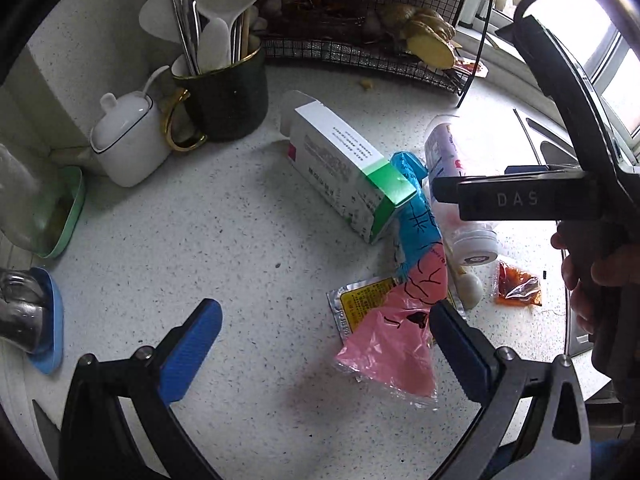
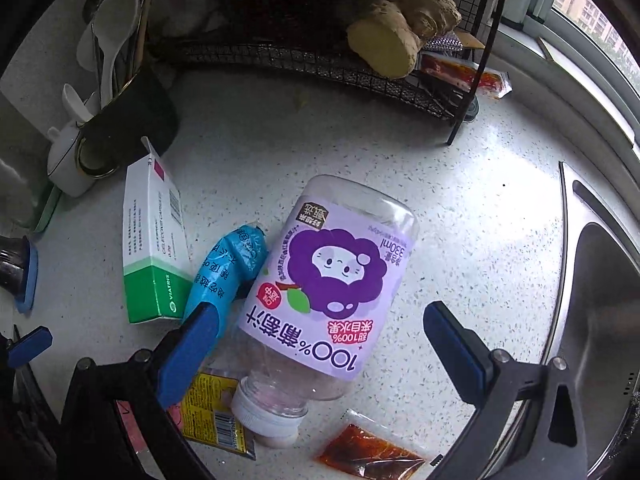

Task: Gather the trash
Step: 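Grasp the purple-labelled juice bottle with the right tool, then grasp the white-green medicine box with the left tool while the right tool holds the bottle, then carry the bottle and box back from the counter toward the bin, then lower both tools over the red bin and open the left tool, then open the right tool over the red bin to drop the juice bottle, then raise both tools back up to the counter toward the glove bag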

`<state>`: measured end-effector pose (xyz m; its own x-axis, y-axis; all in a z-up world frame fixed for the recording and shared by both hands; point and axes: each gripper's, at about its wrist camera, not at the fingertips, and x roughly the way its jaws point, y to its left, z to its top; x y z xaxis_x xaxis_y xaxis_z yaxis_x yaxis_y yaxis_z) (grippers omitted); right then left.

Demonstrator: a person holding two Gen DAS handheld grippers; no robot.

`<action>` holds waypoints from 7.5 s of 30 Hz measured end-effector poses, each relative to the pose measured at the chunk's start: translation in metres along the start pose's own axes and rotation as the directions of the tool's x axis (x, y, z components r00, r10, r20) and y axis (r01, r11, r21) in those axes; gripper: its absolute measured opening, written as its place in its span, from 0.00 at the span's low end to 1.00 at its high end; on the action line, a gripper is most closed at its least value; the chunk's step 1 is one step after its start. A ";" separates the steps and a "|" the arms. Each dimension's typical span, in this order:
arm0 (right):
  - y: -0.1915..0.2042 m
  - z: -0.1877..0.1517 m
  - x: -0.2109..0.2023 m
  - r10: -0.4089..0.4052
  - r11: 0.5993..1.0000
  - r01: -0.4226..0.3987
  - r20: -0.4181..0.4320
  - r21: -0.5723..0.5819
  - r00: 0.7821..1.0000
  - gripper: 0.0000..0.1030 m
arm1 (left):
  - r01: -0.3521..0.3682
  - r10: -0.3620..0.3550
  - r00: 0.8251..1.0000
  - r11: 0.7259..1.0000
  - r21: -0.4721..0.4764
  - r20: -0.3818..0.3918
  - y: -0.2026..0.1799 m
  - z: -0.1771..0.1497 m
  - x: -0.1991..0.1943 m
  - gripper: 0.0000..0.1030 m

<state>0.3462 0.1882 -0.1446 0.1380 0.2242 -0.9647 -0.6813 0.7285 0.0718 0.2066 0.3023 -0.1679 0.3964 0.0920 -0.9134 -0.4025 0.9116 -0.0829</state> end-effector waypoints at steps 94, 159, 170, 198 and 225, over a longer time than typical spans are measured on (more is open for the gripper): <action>-0.096 -0.228 -0.197 -0.055 0.995 0.027 0.282 0.100 0.958 0.72 | 0.188 -0.234 0.969 0.907 0.377 0.081 -0.217 -0.057 -0.125 0.23; -0.187 -0.517 0.019 -0.037 0.912 0.037 -0.007 0.408 0.999 0.71 | 0.332 -0.140 0.901 0.831 0.446 -0.410 -0.354 -0.363 0.192 0.24; -0.182 -0.522 0.034 -0.011 0.905 0.027 -0.039 0.424 0.999 0.71 | 0.310 -0.109 0.912 0.815 0.490 -0.396 -0.356 -0.367 0.206 0.81; -0.155 -0.499 0.115 0.096 0.950 -0.062 -0.098 0.306 0.991 0.71 | 0.184 -0.033 0.934 0.898 0.400 -0.357 -0.283 -0.366 0.215 1.00; -0.133 -0.465 -0.016 0.017 0.964 -0.028 0.044 0.264 0.999 0.99 | 0.199 -0.122 0.964 0.919 0.340 -0.235 -0.266 -0.323 0.054 1.00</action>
<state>0.1003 -0.2131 -0.2559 0.1576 0.2650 -0.9513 -0.4714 0.8667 0.1633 0.0689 -0.0641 -0.3240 0.2379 -0.1170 -0.9642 -0.0108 0.9923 -0.1230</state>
